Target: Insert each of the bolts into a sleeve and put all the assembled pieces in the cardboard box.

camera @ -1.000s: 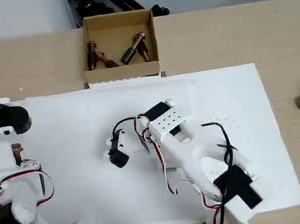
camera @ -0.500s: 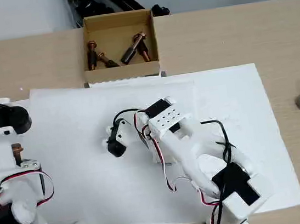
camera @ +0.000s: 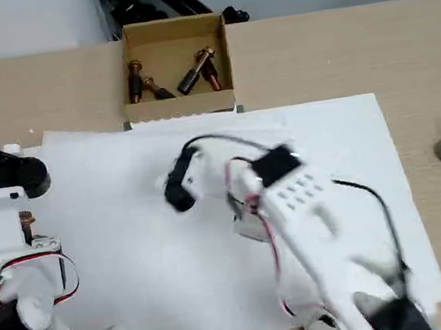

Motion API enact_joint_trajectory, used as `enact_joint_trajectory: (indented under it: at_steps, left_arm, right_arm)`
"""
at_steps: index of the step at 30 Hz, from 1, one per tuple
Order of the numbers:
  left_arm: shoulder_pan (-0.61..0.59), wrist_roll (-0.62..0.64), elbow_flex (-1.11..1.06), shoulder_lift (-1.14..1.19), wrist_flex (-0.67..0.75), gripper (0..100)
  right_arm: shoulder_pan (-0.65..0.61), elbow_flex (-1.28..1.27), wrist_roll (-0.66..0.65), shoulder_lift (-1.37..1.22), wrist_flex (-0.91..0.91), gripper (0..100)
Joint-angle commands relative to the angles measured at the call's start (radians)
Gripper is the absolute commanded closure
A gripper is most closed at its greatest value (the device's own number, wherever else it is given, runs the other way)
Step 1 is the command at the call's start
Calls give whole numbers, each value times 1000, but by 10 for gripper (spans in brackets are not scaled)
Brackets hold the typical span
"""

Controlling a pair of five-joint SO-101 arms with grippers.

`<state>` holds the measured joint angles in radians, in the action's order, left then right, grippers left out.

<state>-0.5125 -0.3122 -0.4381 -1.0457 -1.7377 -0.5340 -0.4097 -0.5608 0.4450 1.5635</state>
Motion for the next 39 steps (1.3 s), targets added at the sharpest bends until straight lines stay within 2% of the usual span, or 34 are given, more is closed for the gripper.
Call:
enact_joint_trajectory:
  at_steps: [1, 3, 5, 13, 17, 20, 24, 26, 30, 35, 39]
  left_arm:
    - [-6, -6, 1, -8, -15, 995]
    - [-5, -6, -5, -8, -14, 995]
    - [-3, -15, -10, -8, -12, 995]
    - [-2, -20, -13, -8, 31, 995]
    - [26, 44, -13, -6, 110, 995]
    - [110, 140, -8, -6, 175, 995]
    - [232, 330, -7, -6, 288, 995]
    - [281, 394, -10, -6, 348, 995]
    - [399, 408, -7, -8, 474, 995]
    - [592, 408, -5, -8, 629, 995]
    - [746, 419, -12, -6, 694, 995]
  right_arm:
    - [22, 11, 221, 217, 27, 995]
    - [25, 11, 350, 308, 15, 995]
    - [25, 11, 422, 400, -10, 995]
    - [16, -8, 439, 697, -231, 995]
    - [-44, -178, 585, 831, -437, 995]
    - [-102, -385, 649, 938, -631, 995]
    - [-157, -672, 652, 1052, -908, 995]
    - [-183, -779, 652, 1084, -981, 996]
    - [-214, -872, 658, 1087, -1007, 996]
    - [-209, -891, 750, 1087, -1006, 996]
    - [-208, -891, 756, 1087, -1006, 996]
